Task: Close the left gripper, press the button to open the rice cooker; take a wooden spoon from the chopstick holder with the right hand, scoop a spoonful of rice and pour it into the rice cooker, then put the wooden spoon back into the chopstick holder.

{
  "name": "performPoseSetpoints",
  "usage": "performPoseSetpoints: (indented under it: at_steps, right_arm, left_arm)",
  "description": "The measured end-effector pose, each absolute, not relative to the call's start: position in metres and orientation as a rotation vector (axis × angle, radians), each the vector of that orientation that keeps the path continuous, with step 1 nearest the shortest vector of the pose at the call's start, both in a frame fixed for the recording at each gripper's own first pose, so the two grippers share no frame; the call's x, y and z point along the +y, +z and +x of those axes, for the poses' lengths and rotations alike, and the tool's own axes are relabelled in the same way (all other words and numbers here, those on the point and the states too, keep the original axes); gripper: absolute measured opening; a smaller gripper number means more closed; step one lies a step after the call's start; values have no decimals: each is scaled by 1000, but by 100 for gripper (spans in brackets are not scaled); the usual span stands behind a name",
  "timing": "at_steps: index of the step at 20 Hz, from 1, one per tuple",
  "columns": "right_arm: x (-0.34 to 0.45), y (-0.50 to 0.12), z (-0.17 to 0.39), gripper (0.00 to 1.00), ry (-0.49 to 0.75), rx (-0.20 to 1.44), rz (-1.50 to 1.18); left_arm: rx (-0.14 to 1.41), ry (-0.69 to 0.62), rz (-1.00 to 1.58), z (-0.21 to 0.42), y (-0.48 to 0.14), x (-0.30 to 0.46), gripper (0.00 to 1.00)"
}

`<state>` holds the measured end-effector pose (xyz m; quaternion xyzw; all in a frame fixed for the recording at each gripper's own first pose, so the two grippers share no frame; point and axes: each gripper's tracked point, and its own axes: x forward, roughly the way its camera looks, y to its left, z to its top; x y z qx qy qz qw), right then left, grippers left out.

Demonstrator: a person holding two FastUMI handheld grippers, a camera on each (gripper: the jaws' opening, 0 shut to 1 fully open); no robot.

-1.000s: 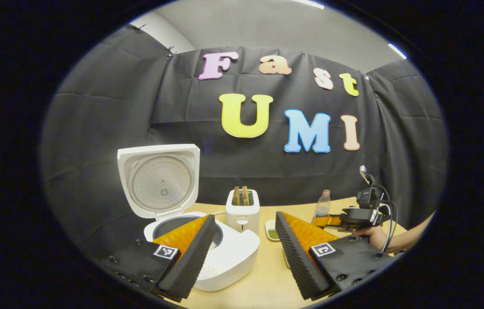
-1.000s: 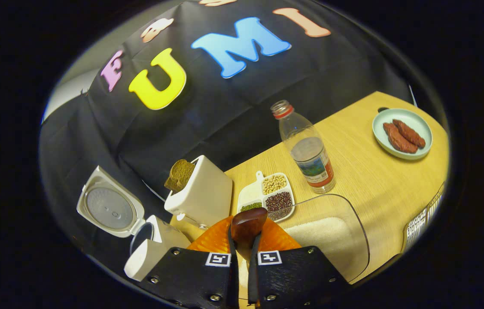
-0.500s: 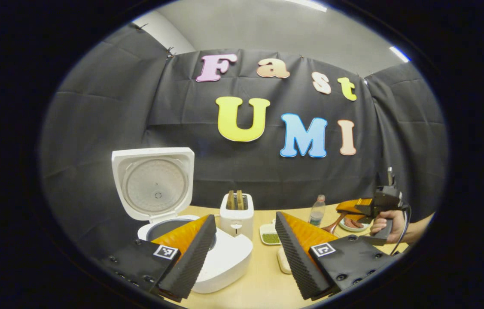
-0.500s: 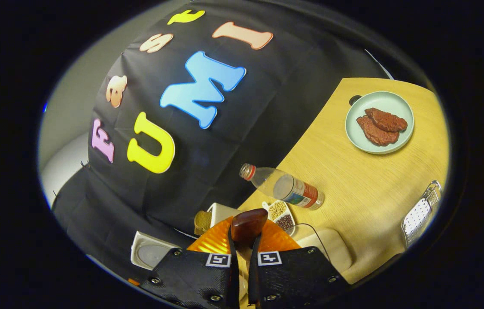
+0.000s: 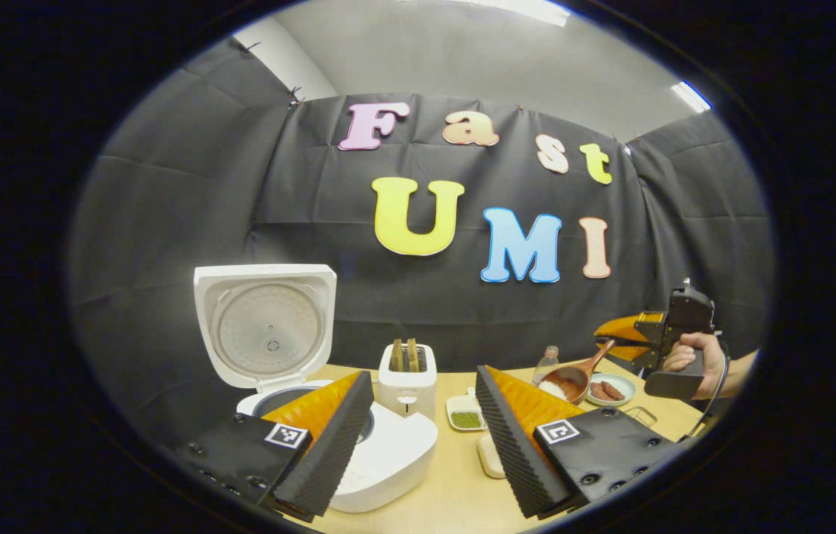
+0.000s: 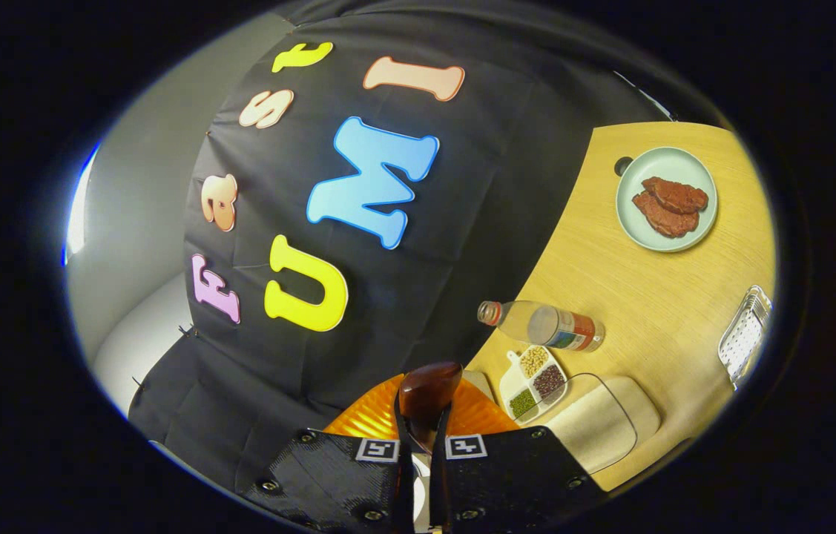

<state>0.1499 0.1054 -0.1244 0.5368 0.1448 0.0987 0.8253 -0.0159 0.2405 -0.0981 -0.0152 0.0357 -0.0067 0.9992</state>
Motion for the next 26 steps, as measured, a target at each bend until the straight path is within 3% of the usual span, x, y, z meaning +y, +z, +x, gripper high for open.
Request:
performPoseSetpoints:
  at_steps: [1, 2, 8, 9, 10, 12, 19, 20, 22, 26]
  right_arm:
    - [111, -118, 150, 8, 222, 304, 1133]
    - [118, -111, 149, 8, 234, 301, 1126]
    - [160, -83, 157, 8, 295, 298, 1125]
    - [168, -80, 159, 8, 305, 302, 1123]
    - [176, -77, 160, 9, 314, 305, 1124]
    - [194, -72, 164, 8, 340, 317, 1154]
    - [266, -63, 189, 8, 427, 375, 1210]
    - [278, -63, 193, 8, 439, 382, 1211]
    - [298, -63, 199, 8, 463, 399, 1209]
    - [331, -72, 208, 8, 483, 442, 1202]
  left_arm:
    - [75, -8, -29, -15, -99, 246, 96]
    - [75, -5, -30, -17, -101, 250, 92]
    - [46, 15, -39, -27, -100, 278, 92]
    - [41, 13, -45, -30, -100, 280, 96]
    - [42, 19, -49, -32, -103, 285, 92]
    - [49, 31, -55, -38, -110, 293, 96]
    - [63, 89, -75, -52, -121, 322, 92]
    - [64, 95, -76, -53, -121, 325, 97]
    - [63, 106, -73, -56, -123, 332, 92]
    - [63, 118, -77, -53, -126, 344, 92]
